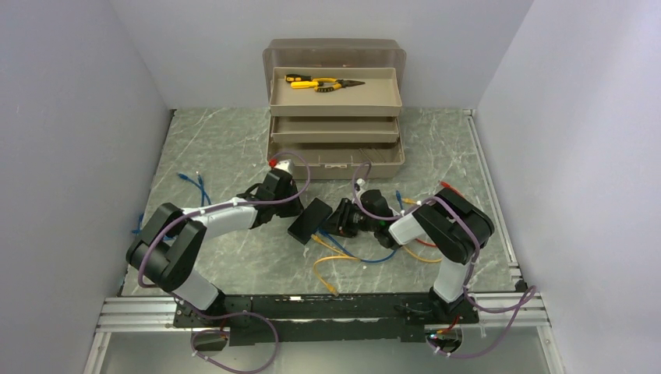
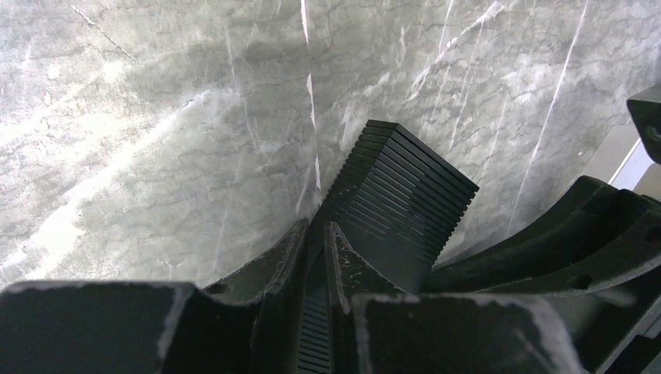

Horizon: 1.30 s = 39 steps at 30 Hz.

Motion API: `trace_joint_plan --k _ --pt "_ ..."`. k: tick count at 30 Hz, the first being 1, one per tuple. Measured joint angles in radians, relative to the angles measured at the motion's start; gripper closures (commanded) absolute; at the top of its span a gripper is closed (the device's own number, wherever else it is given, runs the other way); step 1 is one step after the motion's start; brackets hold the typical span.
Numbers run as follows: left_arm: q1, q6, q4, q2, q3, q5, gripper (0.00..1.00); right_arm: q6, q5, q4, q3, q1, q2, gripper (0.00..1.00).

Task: Pull the plug from the switch port
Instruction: Pull the connector from the switch port.

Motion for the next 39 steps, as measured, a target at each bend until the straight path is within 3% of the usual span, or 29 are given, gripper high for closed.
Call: trace_joint_plan --k 26,36,39 --pt "-0.009 -0.015 0.055 -0.002 -0.026 -0.002 0.82 0.019 -0.027 0.014 0.036 0.000 0.045 0.70" --pt "-0.023 -0.016 0.071 -0.002 -0.031 -0.025 0.84 0.019 -0.030 0.013 0.051 0.016 0.063 0.84" --pt "-0.027 -0.018 0.083 0.001 -0.034 -0.029 0.85 0.019 -0.037 0.017 0.053 0.016 0.069 1.00"
